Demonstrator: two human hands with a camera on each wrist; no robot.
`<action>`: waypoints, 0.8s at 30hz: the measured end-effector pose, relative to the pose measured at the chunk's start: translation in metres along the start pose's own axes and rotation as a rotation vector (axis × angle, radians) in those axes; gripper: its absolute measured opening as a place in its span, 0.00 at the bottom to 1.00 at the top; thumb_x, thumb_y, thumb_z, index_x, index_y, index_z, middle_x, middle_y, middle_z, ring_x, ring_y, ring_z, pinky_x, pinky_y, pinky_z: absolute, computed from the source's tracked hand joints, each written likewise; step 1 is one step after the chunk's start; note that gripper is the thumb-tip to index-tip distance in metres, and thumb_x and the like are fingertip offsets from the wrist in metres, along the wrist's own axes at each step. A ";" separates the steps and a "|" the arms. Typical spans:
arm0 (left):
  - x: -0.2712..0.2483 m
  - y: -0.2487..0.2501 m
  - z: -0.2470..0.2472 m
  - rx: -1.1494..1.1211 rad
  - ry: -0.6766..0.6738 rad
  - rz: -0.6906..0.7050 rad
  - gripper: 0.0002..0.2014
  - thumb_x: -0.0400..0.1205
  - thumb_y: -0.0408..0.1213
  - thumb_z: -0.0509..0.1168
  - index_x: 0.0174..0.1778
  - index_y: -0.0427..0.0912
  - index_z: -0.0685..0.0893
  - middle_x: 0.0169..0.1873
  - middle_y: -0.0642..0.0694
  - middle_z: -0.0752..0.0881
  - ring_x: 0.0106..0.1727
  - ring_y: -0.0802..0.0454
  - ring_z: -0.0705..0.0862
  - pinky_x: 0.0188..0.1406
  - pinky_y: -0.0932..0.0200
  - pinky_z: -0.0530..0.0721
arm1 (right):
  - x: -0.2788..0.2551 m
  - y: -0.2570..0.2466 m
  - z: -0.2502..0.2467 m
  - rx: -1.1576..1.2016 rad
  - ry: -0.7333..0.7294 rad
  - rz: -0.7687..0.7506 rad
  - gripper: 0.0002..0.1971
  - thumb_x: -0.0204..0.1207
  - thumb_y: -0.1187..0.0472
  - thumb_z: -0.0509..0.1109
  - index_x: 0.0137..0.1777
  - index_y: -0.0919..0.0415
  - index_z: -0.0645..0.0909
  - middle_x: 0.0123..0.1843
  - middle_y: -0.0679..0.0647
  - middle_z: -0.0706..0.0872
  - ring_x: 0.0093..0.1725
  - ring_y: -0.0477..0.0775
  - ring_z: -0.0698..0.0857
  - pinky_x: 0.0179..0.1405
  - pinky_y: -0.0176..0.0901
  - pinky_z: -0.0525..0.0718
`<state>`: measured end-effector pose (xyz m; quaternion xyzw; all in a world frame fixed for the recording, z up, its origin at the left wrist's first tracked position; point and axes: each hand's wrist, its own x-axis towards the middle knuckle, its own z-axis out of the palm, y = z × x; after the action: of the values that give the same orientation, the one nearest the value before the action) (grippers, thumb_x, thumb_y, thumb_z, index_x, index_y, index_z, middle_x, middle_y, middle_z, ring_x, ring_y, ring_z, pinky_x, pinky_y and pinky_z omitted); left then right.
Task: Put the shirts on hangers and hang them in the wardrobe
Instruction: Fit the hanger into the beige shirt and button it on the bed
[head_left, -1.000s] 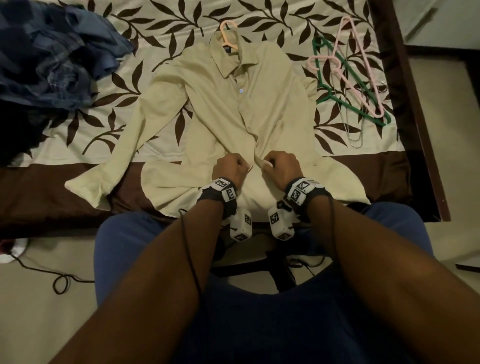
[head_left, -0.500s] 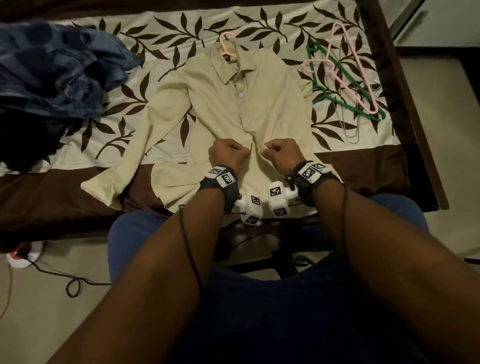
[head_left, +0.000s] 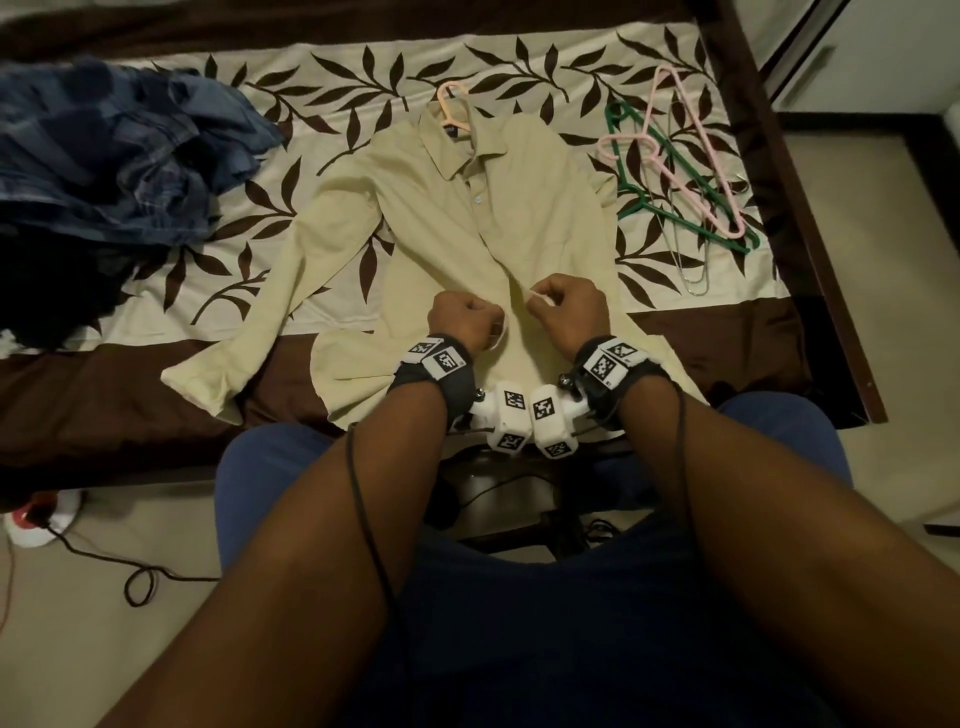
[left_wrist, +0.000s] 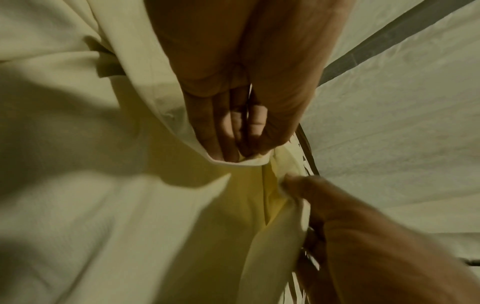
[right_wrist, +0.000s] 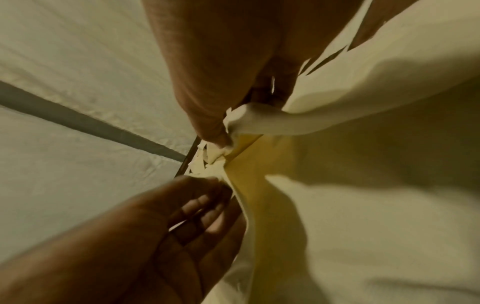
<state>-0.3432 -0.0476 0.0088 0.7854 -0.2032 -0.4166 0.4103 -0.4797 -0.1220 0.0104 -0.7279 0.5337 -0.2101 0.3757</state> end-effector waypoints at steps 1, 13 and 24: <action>0.000 0.000 0.001 -0.009 -0.013 0.003 0.05 0.60 0.39 0.73 0.20 0.42 0.87 0.31 0.34 0.90 0.38 0.34 0.91 0.42 0.35 0.91 | 0.000 -0.003 0.001 -0.011 0.003 -0.057 0.05 0.74 0.58 0.76 0.46 0.59 0.90 0.43 0.51 0.91 0.44 0.50 0.85 0.48 0.42 0.81; -0.012 0.013 -0.003 -0.193 -0.141 -0.001 0.10 0.82 0.24 0.68 0.35 0.30 0.83 0.37 0.30 0.82 0.39 0.41 0.79 0.39 0.51 0.81 | 0.001 -0.012 0.009 -0.204 -0.093 -0.190 0.08 0.77 0.55 0.74 0.48 0.57 0.92 0.44 0.54 0.93 0.46 0.55 0.88 0.47 0.44 0.81; -0.009 0.018 -0.002 -0.123 -0.110 0.029 0.09 0.80 0.28 0.72 0.34 0.31 0.85 0.36 0.29 0.85 0.37 0.41 0.83 0.42 0.46 0.87 | -0.004 -0.009 0.013 -0.077 0.000 -0.178 0.09 0.74 0.57 0.76 0.51 0.57 0.92 0.48 0.54 0.93 0.49 0.58 0.88 0.54 0.55 0.85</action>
<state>-0.3464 -0.0507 0.0285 0.7316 -0.2111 -0.4648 0.4518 -0.4662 -0.1131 0.0098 -0.7865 0.4746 -0.2220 0.3270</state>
